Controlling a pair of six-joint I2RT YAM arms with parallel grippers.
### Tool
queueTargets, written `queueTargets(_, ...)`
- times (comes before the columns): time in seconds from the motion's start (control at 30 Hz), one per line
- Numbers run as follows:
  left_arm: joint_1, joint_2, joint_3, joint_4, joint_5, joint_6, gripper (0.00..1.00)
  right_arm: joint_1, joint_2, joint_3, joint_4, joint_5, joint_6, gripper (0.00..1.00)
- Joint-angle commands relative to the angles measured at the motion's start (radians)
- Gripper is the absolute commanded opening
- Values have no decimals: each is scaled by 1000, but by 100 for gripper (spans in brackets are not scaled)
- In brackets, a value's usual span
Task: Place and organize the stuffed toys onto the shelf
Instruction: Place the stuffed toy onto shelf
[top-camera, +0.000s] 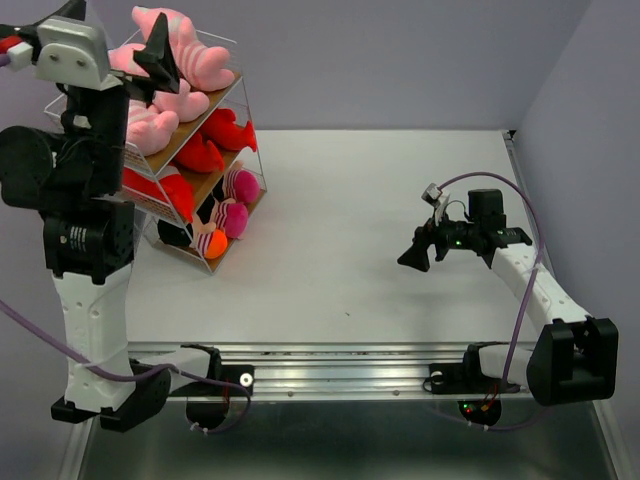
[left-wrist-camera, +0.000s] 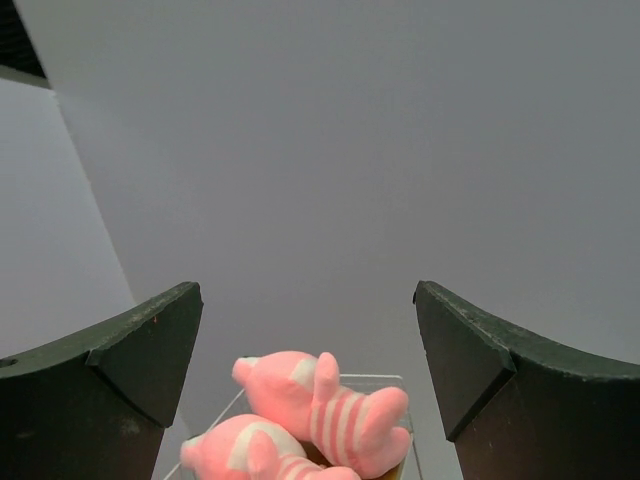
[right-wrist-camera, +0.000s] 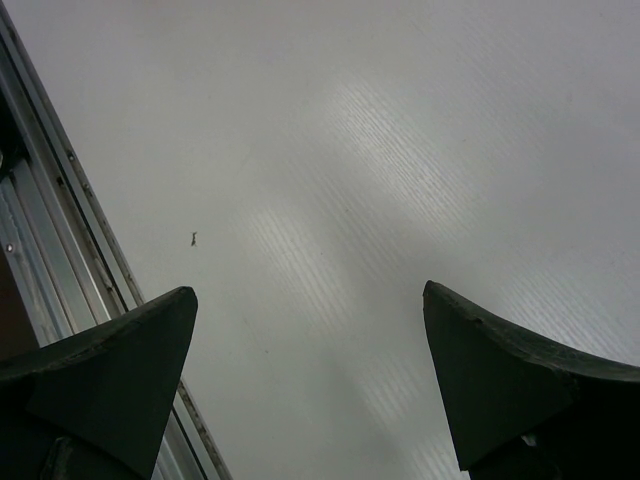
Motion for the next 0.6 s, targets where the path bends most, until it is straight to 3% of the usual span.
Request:
queueTargets(0.0,7,-46,11,64,-152,-175,98,2,-30,-1,24,-1,-23,100)
queueTargets(0.2,7,-214,-169,35,-14,-380,95,2,-50,11,28,44,-12,100)
queueTargets(0.27,6,-311,-314,28,59,-462,99,2,-68,19,30,81,-11,100)
queueTargets(0.4,8,-486,-612,-5,199,-562,99,2,-116,33,38,193,-3,100)
queueTargets(0.5,7,-593,-929,-25,317,-635,99,2,-183,49,47,307,7,100)
queueTargets(0.57,6,-665,-1038,-25,356,-657,99,2,-217,66,54,403,61,100)
